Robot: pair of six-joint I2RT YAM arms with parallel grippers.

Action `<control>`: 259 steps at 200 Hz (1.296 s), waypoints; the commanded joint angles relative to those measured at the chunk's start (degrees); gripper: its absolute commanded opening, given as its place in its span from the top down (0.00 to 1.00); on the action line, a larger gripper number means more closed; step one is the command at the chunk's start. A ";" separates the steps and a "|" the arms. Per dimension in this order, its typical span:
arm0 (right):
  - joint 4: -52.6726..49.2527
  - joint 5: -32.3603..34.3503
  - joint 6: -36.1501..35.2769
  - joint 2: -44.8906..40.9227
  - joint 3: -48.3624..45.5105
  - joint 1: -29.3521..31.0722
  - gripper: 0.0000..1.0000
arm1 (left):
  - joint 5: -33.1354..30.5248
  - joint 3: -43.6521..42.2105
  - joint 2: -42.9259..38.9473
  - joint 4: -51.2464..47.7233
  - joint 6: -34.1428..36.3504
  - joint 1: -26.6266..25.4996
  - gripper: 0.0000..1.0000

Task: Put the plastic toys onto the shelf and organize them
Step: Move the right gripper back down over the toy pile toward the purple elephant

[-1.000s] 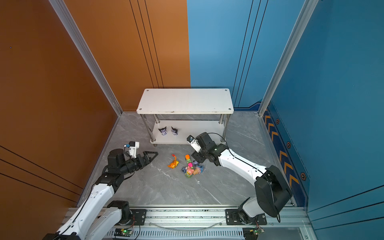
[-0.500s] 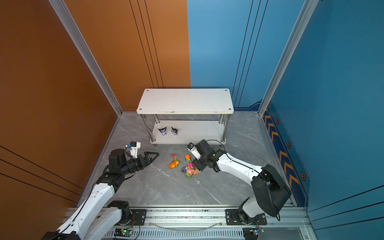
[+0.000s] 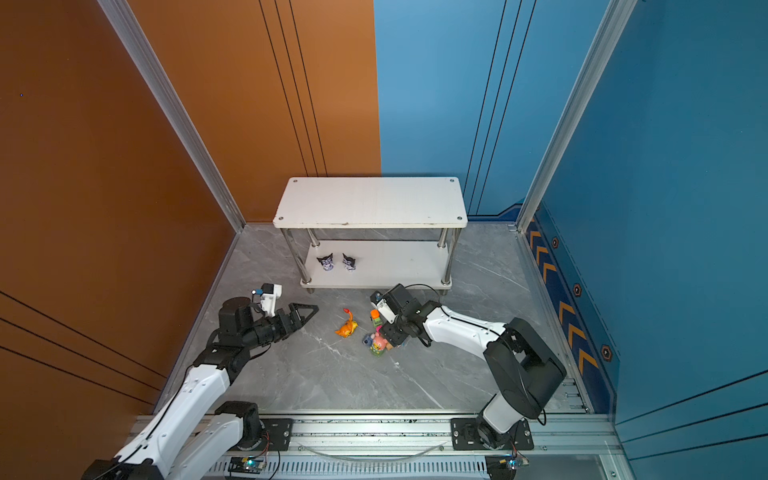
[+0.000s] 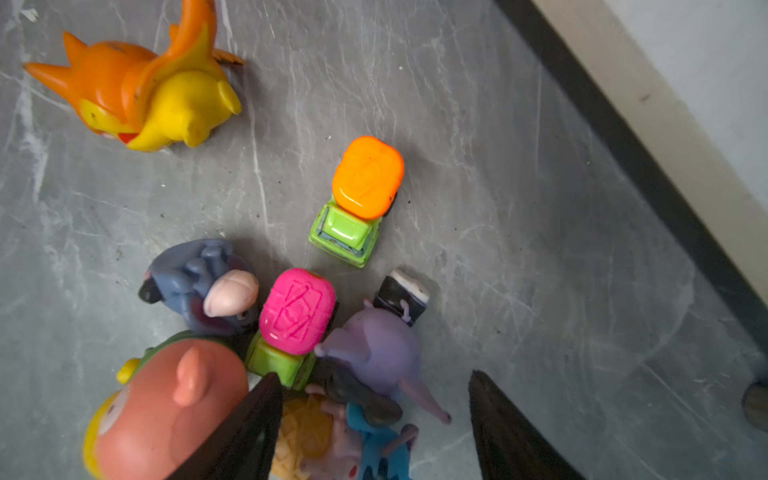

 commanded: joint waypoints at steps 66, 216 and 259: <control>2.07 0.32 3.71 3.93 -0.02 -0.43 0.36 | -0.87 0.58 -0.61 -0.24 1.98 -0.48 0.02; -0.19 1.43 3.49 -1.22 0.42 -1.55 0.62 | -0.85 0.36 -0.41 0.13 1.85 -0.49 0.02; -4.53 1.51 2.71 -5.89 2.27 -1.57 0.62 | -0.85 0.23 -0.66 0.12 1.67 -0.49 0.02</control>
